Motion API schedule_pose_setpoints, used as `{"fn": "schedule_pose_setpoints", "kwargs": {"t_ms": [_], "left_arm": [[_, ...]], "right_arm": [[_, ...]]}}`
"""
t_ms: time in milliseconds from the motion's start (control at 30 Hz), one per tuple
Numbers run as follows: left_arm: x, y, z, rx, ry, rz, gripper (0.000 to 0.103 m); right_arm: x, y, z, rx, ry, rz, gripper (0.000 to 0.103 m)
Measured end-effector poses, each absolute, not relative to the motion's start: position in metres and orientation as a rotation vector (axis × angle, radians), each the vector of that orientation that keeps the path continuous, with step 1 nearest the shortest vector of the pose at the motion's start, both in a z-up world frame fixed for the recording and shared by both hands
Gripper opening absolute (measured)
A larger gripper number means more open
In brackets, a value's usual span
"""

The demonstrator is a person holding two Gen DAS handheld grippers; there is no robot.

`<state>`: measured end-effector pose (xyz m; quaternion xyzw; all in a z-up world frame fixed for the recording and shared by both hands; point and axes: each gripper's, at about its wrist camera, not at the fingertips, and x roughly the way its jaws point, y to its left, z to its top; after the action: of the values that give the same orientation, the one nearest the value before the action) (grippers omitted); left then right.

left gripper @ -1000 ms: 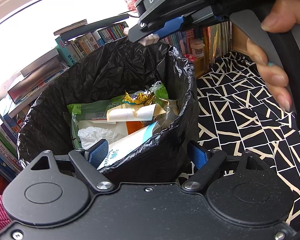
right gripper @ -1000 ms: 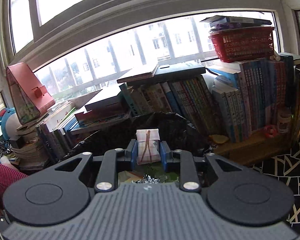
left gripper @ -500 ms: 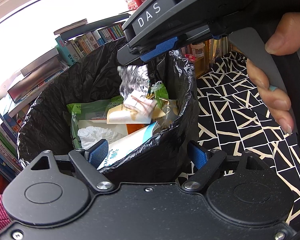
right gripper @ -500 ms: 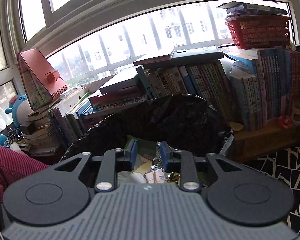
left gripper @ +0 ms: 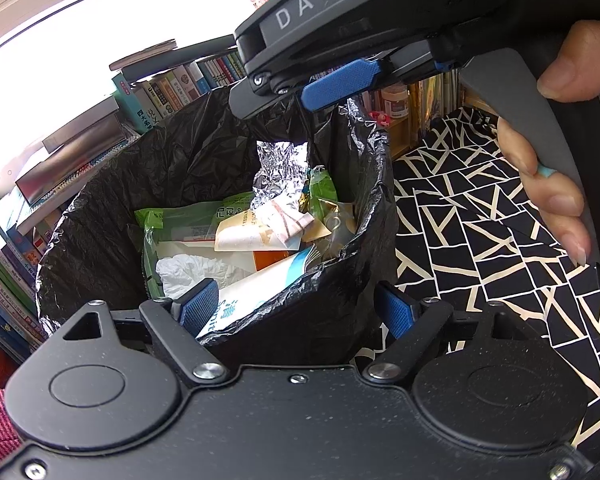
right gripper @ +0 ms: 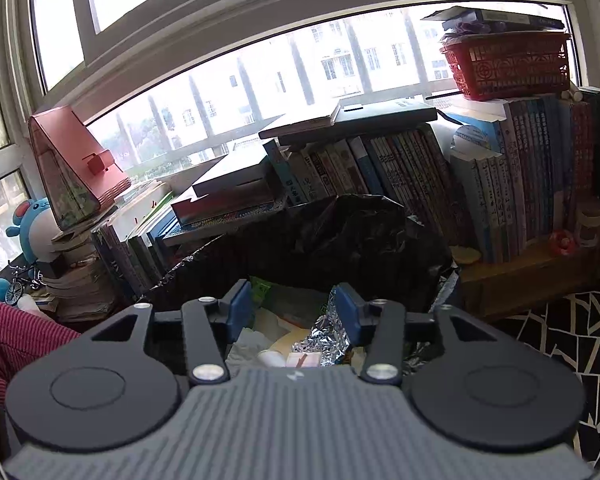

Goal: Collect trash

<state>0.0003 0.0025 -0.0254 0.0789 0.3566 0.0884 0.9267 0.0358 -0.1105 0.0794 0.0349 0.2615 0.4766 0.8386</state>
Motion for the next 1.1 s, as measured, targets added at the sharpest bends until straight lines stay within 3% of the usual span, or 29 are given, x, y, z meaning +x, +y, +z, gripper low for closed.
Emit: {"fn": "schedule_pose_setpoints", "kwargs": {"t_ms": [500, 1100], "left_arm": [[-0.004, 0.010, -0.011, 0.099, 0.704, 0.180, 0.083], [-0.008, 0.011, 0.010, 0.029, 0.694, 0.171, 0.094]], "right_arm": [[0.042, -0.153, 0.103, 0.187, 0.454, 0.866, 0.103], [0.046, -0.214, 0.085, 0.433, 0.482, 0.698, 0.103]]}}
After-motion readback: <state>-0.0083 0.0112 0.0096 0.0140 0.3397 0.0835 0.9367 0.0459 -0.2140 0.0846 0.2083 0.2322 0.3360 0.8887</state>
